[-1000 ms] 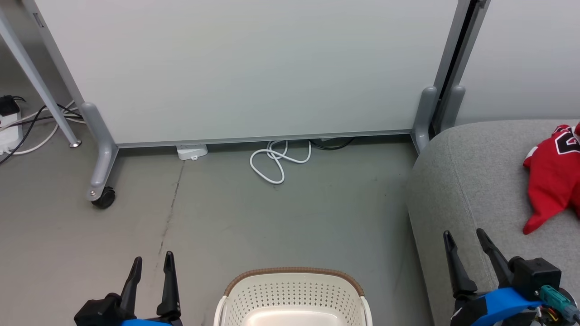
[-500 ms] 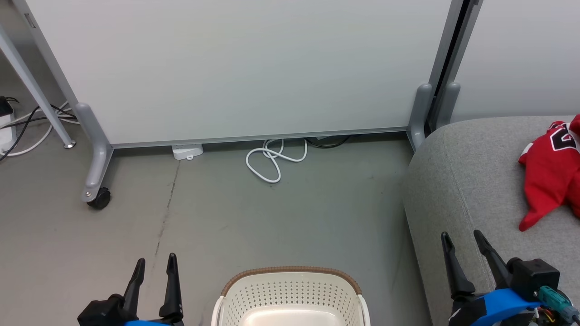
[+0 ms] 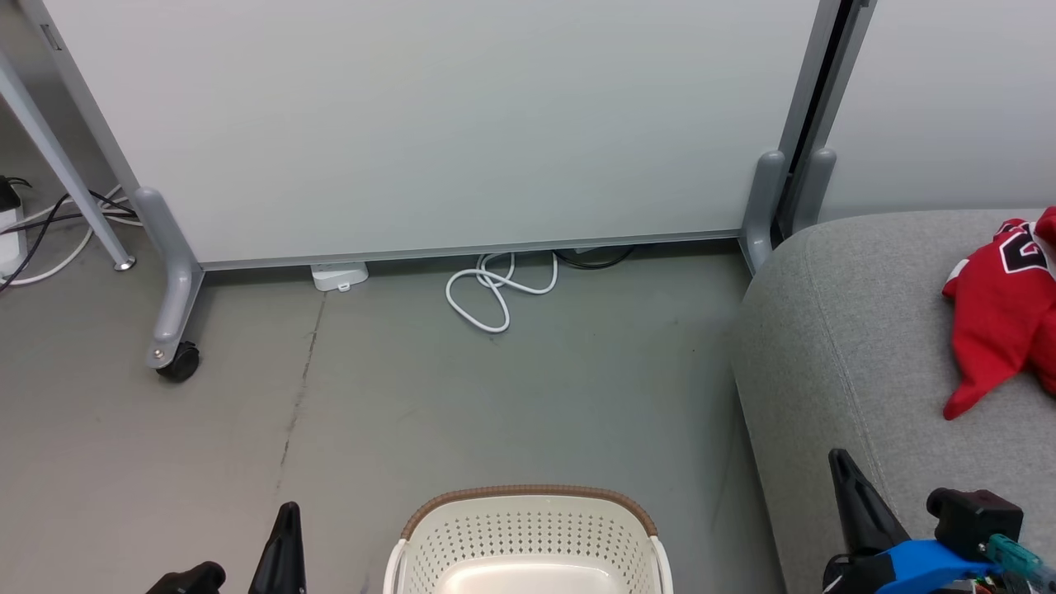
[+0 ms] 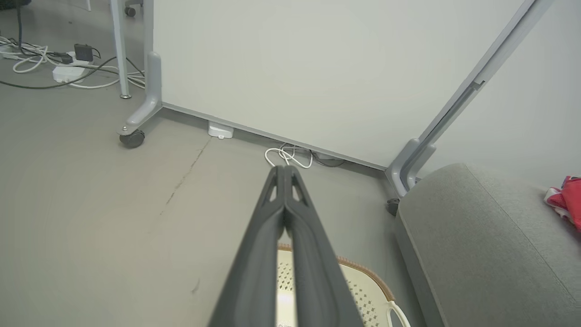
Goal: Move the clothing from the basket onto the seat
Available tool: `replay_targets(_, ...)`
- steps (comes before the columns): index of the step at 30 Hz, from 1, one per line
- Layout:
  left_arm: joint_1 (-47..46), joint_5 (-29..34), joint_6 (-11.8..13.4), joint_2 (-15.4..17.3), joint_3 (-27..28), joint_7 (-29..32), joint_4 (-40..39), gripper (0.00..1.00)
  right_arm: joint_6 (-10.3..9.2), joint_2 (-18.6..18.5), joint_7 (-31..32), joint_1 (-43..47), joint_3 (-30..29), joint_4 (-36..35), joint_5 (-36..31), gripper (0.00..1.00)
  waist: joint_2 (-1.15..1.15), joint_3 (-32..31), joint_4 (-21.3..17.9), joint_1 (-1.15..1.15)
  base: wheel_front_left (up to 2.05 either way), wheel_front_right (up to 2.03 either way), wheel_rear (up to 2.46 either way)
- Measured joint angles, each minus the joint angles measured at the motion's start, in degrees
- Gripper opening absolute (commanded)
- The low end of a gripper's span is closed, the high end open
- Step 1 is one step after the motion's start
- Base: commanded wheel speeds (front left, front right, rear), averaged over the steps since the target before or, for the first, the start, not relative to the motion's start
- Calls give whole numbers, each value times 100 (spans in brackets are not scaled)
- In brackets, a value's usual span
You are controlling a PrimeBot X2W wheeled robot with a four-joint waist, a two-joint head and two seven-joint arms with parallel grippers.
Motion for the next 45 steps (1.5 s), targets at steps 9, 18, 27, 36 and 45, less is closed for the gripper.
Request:
replay_targets(9, -71, -832, -7, -26, 138, 234, -100, 0, 0, 0, 115, -26, -27, -2, 973, 0, 0, 9, -26, 0, 0, 0, 0)
replay_targets(18, -180, -1582, -8, -49, 244, 448, -189, 0, -1, 0, 236, -104, -66, -3, 1827, 0, 0, 18, -51, 0, 0, 0, 0)
replay_targets(27, -275, -2258, -11, -70, 345, 645, -264, 0, -1, 0, 339, -174, -99, -2, 2617, 0, 0, 28, -76, 0, 0, 0, 0)
replay_targets(36, -356, -2866, -14, -85, 449, 825, -336, 0, -1, 0, 438, -234, -126, -2, 3326, 0, 0, 37, -102, 0, 0, 0, 0)
replay_targets(45, -453, -3424, -19, -98, 527, 993, -402, 0, -1, 0, 534, -319, -157, -1, 3965, 0, 0, 46, -127, 0, 0, 0, 0)
